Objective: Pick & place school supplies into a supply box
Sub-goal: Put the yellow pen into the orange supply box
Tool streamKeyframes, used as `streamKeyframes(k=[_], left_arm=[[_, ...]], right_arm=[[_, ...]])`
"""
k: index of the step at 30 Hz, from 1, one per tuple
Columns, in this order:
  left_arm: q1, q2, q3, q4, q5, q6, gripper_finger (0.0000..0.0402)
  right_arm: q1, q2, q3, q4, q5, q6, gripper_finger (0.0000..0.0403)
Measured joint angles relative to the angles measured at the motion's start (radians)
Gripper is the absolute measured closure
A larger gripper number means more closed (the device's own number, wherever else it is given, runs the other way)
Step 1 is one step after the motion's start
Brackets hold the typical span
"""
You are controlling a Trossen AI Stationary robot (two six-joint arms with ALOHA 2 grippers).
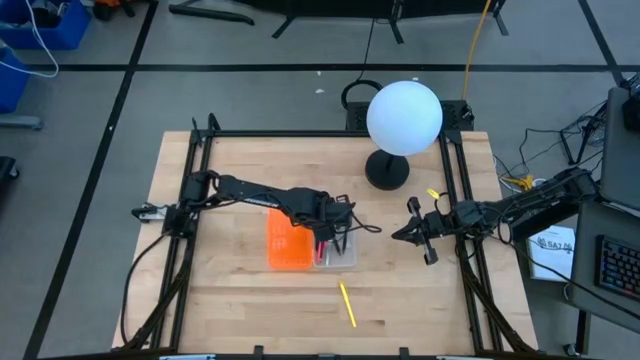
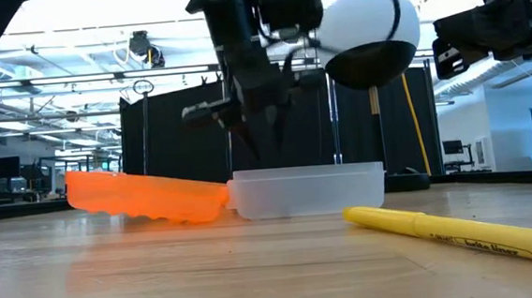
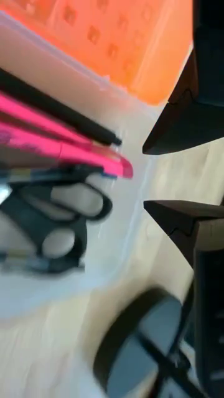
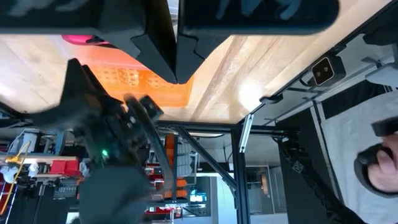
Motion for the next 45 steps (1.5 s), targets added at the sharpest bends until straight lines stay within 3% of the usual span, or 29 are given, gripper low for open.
streamKeyframes(k=[7,13,17,24,31,36,45], left_arm=[[-0.073,-0.072,0.001,0.035,0.033,-0.099,0.0266],[-0.154,-0.1,0.002,0.179,0.35,-0.372,0.0285],[-0.222,-0.1,0.002,0.336,0.441,-0.461,0.0317],[-0.319,-0.097,0.002,0.472,0.478,-0.475,0.0393],[-0.346,-0.086,0.002,0.569,0.496,-0.681,0.0397],[-0.345,-0.034,0.005,0.675,0.506,-0.712,0.0398],[-0.346,0.134,0.092,0.623,0.504,-0.827,0.0394]], right_arm=[[0.0,0.0,0.0,-0.004,0.0,-0.016,0.0403],[0.0,0.0,0.0,-0.003,0.0,-0.016,0.0403],[0.0,0.0,0.0,-0.001,0.0,-0.018,0.0403],[0.0,0.0,0.0,0.005,0.0,-0.042,0.0403],[0.0,0.0,0.0,0.006,0.001,-0.039,0.0403],[0.0,-0.001,0.0,0.01,0.001,0.018,0.0403],[0.0,0.008,0.0,0.012,0.001,0.094,0.0403]])
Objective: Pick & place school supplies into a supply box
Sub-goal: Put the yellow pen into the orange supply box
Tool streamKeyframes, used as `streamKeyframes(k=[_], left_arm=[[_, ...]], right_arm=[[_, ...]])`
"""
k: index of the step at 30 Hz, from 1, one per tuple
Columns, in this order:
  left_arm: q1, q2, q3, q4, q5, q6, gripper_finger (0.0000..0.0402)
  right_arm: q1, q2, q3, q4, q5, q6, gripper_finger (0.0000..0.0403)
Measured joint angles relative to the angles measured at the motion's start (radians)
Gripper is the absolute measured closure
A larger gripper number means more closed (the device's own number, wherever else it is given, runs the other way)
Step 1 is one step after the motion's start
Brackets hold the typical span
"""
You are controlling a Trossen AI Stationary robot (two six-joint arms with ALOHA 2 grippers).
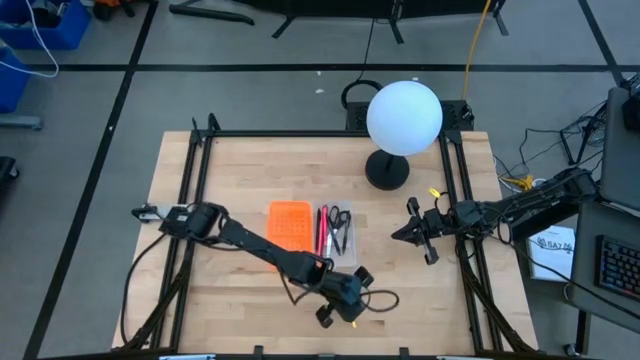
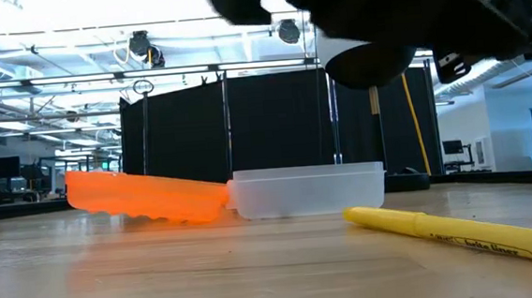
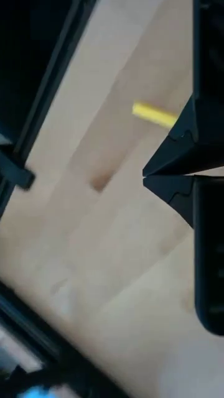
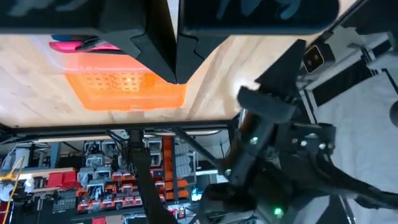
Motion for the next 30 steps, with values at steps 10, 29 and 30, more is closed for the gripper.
streamKeyframes(k=[10,29,30], left_arm=[[-0.012,0.013,0.01,-0.087,0.102,-0.164,0.0309],[0.06,0.02,0.001,-0.211,0.128,-0.019,0.019],[0.063,0.026,0.001,-0.202,0.13,-0.016,0.019]], right_arm=[[0.0,0.008,0.0,0.007,0.0,0.025,0.0403],[0.0,0.01,0.0,-0.014,0.002,0.025,0.0403],[0.0,0.01,0.0,-0.014,0.002,0.025,0.0403]])
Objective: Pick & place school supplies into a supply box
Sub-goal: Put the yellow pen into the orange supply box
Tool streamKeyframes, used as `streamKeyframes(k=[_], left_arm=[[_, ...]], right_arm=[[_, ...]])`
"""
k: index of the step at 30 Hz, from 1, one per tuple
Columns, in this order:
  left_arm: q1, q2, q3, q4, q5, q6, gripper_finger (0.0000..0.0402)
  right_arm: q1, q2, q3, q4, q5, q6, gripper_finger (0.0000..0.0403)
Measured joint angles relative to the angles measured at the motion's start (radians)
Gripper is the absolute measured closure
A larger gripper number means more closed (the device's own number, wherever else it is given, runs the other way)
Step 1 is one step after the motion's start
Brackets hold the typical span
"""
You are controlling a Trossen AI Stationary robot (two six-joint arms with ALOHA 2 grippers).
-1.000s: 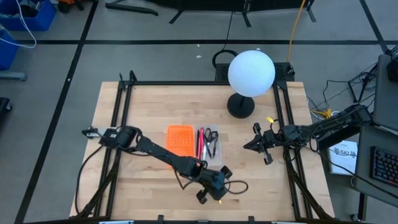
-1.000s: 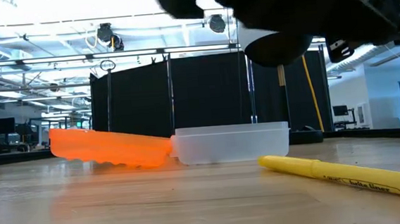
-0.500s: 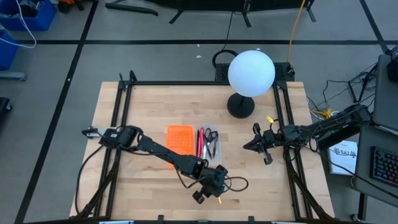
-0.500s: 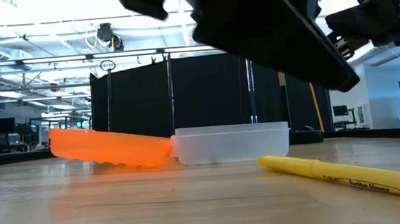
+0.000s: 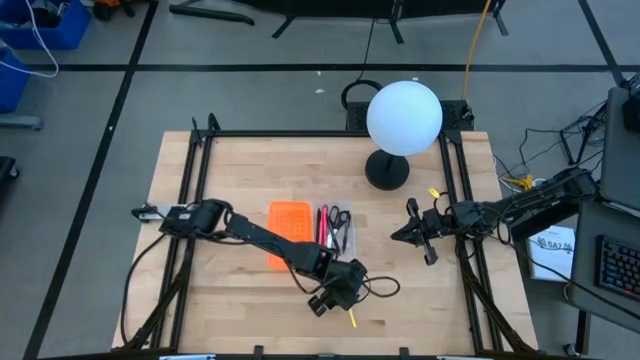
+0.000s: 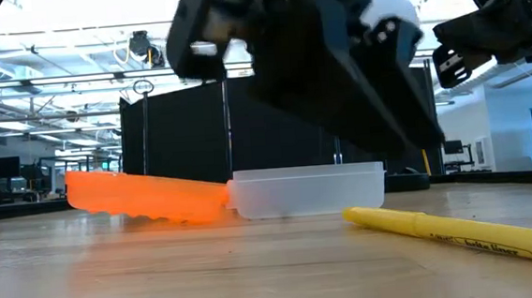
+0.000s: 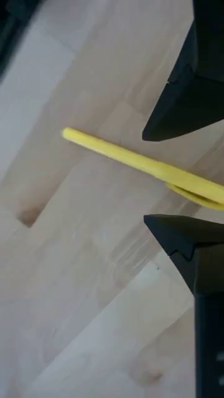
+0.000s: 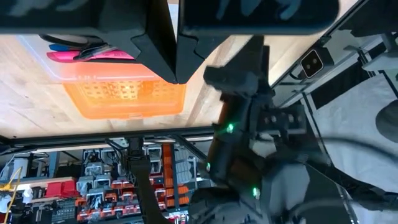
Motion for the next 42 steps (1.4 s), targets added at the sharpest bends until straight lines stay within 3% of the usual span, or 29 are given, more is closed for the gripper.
streamKeyframes(k=[16,19,26,28,32,36,42], left_arm=[[0.009,0.115,0.005,-0.002,0.032,0.096,0.0195],[0.008,0.116,0.004,-0.007,0.039,0.097,0.0229],[0.0,0.116,0.002,-0.026,0.056,0.124,0.0368],[-0.006,0.116,0.002,-0.021,0.053,0.142,0.0371],[-0.027,0.094,0.001,-0.022,0.014,0.193,0.0364],[-0.055,0.046,-0.005,-0.054,-0.089,0.192,0.0368],[-0.068,-0.105,-0.002,-0.163,-0.191,0.188,0.0371]], right_arm=[[0.0,0.012,0.0,-0.023,0.004,0.0,0.0403],[0.0,0.012,0.0,-0.023,0.005,0.0,0.0403],[0.0,0.012,0.0,-0.023,0.004,0.0,0.0403],[0.0,0.012,0.0,-0.023,0.004,0.0,0.0403],[0.0,0.012,0.0,-0.024,0.003,0.0,0.0403],[0.0,0.012,0.0,-0.033,0.002,0.008,0.0403],[0.0,0.012,0.0,-0.038,0.002,0.008,0.0403]])
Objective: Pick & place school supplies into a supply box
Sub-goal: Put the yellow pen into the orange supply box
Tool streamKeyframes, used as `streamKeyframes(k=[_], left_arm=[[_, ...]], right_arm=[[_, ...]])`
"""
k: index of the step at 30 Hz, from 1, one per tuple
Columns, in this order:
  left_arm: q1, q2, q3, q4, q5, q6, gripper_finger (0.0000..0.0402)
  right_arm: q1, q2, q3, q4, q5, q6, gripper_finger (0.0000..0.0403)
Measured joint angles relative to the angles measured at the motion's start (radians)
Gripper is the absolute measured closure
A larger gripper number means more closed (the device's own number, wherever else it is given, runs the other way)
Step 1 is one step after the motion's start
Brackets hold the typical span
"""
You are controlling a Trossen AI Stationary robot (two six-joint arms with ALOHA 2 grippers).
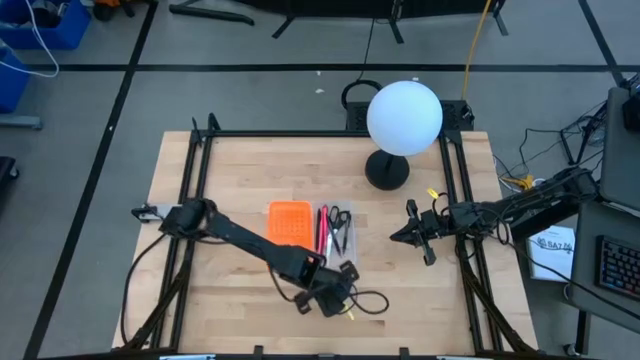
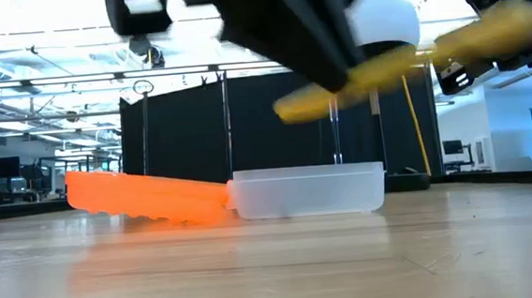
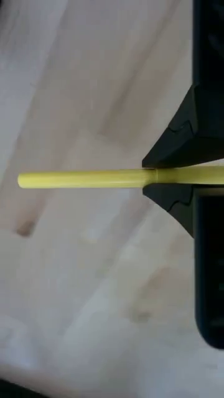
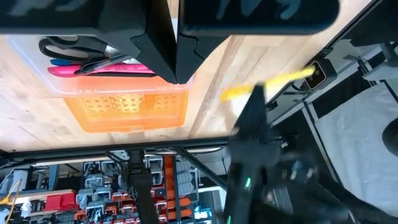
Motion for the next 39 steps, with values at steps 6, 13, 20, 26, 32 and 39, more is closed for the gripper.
streamKeyframes(k=[6,13,20,26,32,39], left_arm=[[0.068,-0.105,-0.002,-0.149,-0.037,0.118,0.0392],[0.186,-0.127,-0.001,-0.231,-0.093,0.344,0.0401],[0.22,-0.13,-0.001,-0.252,-0.057,0.245,0.04],[0.197,-0.146,0.0,-0.247,0.04,-0.022,0.0383],[0.255,-0.305,-0.092,-0.313,0.215,-0.061,0.0399],[0.355,-0.738,-0.593,0.22,0.285,-0.081,0.04]], right_arm=[[0.0,0.002,0.0,0.0,0.0,0.0,0.0403],[0.0,0.002,0.0,-0.001,0.0,0.0,0.0403],[0.0,0.003,0.0,-0.028,0.0,-0.004,0.0403],[0.0,0.004,0.0,-0.061,0.0,-0.007,0.0403],[0.0,0.004,0.0,-0.065,0.001,-0.007,0.0403],[-0.001,0.009,0.0,-0.072,0.026,-0.055,0.0403]])
